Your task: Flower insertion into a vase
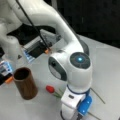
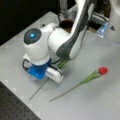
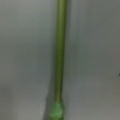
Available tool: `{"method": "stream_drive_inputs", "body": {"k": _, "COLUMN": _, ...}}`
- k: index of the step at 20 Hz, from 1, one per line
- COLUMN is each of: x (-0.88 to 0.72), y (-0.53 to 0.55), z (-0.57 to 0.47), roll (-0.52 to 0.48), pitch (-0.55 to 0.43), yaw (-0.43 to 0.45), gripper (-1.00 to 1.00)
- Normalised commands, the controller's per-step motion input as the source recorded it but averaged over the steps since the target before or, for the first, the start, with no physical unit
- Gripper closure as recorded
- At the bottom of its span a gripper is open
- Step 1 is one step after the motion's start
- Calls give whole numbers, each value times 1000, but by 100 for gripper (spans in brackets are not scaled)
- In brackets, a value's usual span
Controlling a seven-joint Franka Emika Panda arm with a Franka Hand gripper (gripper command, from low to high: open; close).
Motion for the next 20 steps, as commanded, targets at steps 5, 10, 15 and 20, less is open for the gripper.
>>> {"method": "stream_drive_inputs", "body": {"k": 5, "x": -166, "y": 3, "z": -182, "roll": -17, "pitch": -21, "yaw": 76, "gripper": -100}}
{"method": "stream_drive_inputs", "body": {"k": 10, "x": -47, "y": 15, "z": -57, "roll": -21, "pitch": -73, "yaw": 59, "gripper": 100}}
{"method": "stream_drive_inputs", "body": {"k": 15, "x": -17, "y": 49, "z": -13, "roll": -62, "pitch": -80, "yaw": 43, "gripper": 100}}
{"method": "stream_drive_inputs", "body": {"k": 20, "x": -5, "y": 45, "z": -13, "roll": -56, "pitch": -96, "yaw": 25, "gripper": 100}}
